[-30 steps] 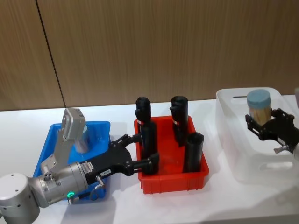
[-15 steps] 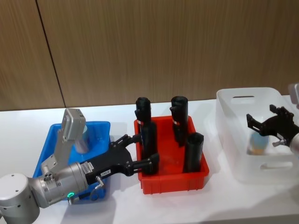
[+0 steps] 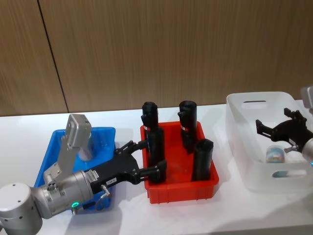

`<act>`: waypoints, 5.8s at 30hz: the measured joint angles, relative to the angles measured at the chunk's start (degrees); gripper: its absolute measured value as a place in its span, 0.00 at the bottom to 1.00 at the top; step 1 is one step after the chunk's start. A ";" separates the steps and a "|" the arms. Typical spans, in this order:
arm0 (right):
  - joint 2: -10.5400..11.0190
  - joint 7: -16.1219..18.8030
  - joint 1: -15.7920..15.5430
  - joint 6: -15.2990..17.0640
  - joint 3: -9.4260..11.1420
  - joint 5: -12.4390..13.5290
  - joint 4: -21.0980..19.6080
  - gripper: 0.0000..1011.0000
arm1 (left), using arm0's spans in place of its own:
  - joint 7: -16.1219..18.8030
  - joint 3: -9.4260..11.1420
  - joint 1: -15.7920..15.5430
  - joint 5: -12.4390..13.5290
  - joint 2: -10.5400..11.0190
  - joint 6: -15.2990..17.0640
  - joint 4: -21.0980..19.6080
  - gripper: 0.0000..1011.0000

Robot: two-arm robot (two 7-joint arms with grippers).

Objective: Pick the cotton swabs from the blue box and place them into the white box.

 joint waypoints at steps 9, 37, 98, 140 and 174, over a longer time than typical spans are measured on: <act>-0.35 -1.33 -3.93 -0.40 -0.16 0.85 -5.10 0.99 | 6.38 0.90 1.50 1.87 0.37 0.01 -3.01 0.99; -1.80 -6.56 -19.72 -2.14 -0.85 4.16 -25.63 0.99 | 27.68 3.84 6.54 8.03 1.60 0.03 -12.99 0.99; -2.63 -4.42 -24.91 -0.09 -1.44 4.47 -32.50 0.99 | 48.41 6.60 11.41 14.02 2.78 0.04 -22.68 0.99; -9.04 8.40 -10.76 4.00 -4.03 -0.85 -13.66 0.92 | 48.40 6.60 11.41 14.02 2.78 0.04 -22.64 0.99; -8.89 8.38 -9.28 3.08 -3.54 -0.16 -17.80 0.41 | 48.41 6.61 11.41 14.02 2.78 0.04 -22.64 0.99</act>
